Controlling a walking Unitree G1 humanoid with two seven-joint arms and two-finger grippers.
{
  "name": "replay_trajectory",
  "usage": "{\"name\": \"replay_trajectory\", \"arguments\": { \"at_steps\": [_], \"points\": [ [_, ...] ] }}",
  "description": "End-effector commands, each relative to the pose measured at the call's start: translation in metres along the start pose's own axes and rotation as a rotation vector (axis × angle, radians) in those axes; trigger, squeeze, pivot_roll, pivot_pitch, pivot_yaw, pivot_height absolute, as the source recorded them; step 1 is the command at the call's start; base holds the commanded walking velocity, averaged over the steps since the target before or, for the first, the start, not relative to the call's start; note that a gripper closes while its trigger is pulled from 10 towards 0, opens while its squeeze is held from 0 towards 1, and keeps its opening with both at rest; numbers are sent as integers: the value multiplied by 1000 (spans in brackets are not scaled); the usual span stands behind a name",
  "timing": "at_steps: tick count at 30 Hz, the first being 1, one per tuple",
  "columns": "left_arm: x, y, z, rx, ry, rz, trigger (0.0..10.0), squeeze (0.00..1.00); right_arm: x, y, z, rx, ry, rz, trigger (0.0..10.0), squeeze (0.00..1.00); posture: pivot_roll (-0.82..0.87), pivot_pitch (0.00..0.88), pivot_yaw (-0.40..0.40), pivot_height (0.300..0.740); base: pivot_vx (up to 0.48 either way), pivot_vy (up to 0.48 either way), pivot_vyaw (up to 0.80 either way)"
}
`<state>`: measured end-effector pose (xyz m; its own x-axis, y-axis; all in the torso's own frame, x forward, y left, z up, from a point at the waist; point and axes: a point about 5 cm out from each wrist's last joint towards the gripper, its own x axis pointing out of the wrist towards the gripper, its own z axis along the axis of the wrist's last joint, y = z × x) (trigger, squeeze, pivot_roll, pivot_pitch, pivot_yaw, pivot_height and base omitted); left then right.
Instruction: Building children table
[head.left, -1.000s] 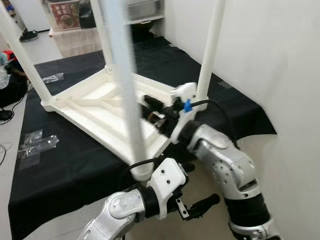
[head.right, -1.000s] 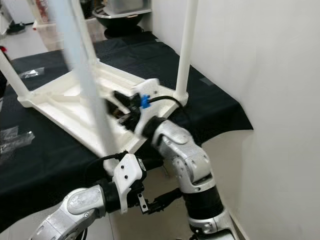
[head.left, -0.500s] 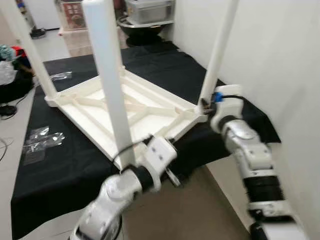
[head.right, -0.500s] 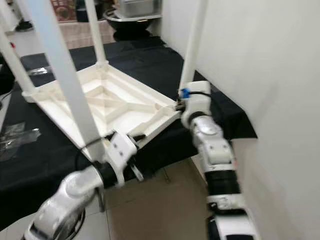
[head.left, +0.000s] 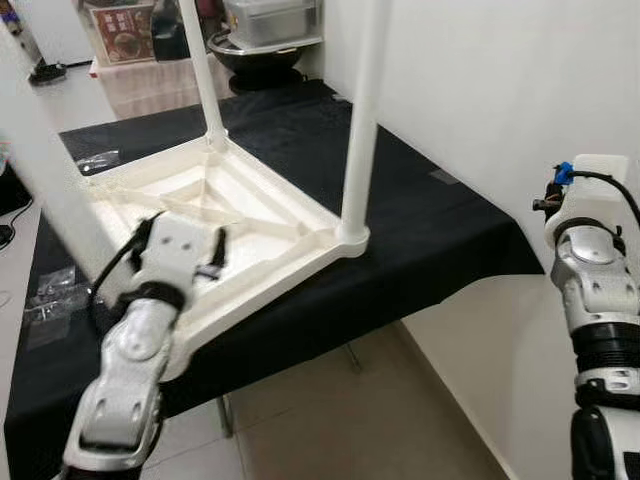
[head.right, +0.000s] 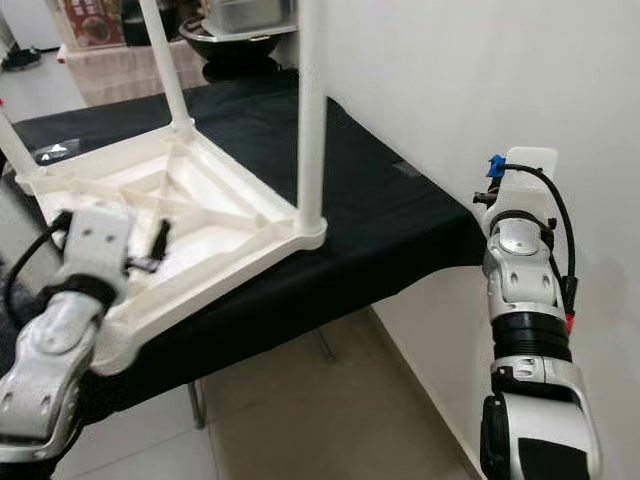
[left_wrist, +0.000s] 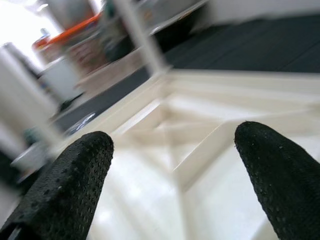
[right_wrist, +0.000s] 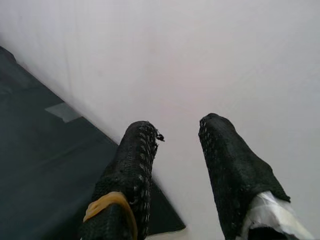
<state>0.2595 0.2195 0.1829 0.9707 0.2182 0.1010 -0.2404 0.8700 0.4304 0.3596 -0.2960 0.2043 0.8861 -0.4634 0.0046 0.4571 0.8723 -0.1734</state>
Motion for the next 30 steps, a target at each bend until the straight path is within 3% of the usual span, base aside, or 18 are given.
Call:
{"name": "replay_trajectory", "arguments": {
  "at_steps": [1,4,7,10,11,13,14,15,17,18,20,21,23,27,30],
  "points": [
    [-2,31,-21,88,96,158,10000,0,0,5,-5,-13,3,5,10000,0,53,61,-34,740,0,0,0],
    [-3,40,-29,117,123,201,10000,0,-1,9,-7,-5,6,18,10000,0,54,62,-33,740,0,0,0],
    [-2,68,-44,147,142,255,10000,0,-4,26,-10,22,2,75,10000,0,51,62,-34,740,0,0,0],
    [6,62,-34,94,83,192,10000,0,-6,34,-7,40,-9,107,10000,0,49,61,-36,740,0,0,0],
    [9,56,-27,63,47,155,10000,0,-7,36,-6,44,-13,116,10000,0,49,61,-36,740,0,0,0],
    [12,19,0,-30,-65,9,10000,0,-9,49,1,76,-43,166,10000,0,43,58,-37,740,0,0,0],
    [12,19,0,-30,-65,9,10000,0,-9,49,1,76,-43,166,10000,0,43,58,-37,740,0,0,0],
    [11,7,6,-50,-92,-41,10000,0,-10,52,2,85,-50,177,10000,0,38,56,-40,740,0,0,0],
    [5,-32,22,-115,-140,-190,10000,0,-12,62,1,89,-47,221,10000,0,39,52,-40,740,0,0,0],
    [5,-32,22,-115,-140,-190,10000,0,-12,62,1,89,-47,221,10000,0,39,52,-40,740,0,0,0],
    [-4,-67,34,-192,-164,-307,10000,0,-16,69,-4,101,-32,257,10000,0,38,44,-41,740,0,0,0],
    [-4,-67,34,-192,-164,-307,10000,0,-16,69,-4,101,-32,257,10000,0,38,44,-41,740,0,0,0],
    [-15,-90,40,-251,-176,-385,10000,0,-24,77,-11,128,-31,321,10000,0,36,42,-34,740,0,0,0],
    [-28,-102,41,-281,-174,-436,10000,0,-40,84,-20,157,-41,404,10000,0,33,38,-36,740,0,0,0],
    [-44,-108,36,-295,-153,-468,10000,0,-65,91,-29,176,-68,484,10000,0,31,35,-31,740,0,0,0]
  ]
}}
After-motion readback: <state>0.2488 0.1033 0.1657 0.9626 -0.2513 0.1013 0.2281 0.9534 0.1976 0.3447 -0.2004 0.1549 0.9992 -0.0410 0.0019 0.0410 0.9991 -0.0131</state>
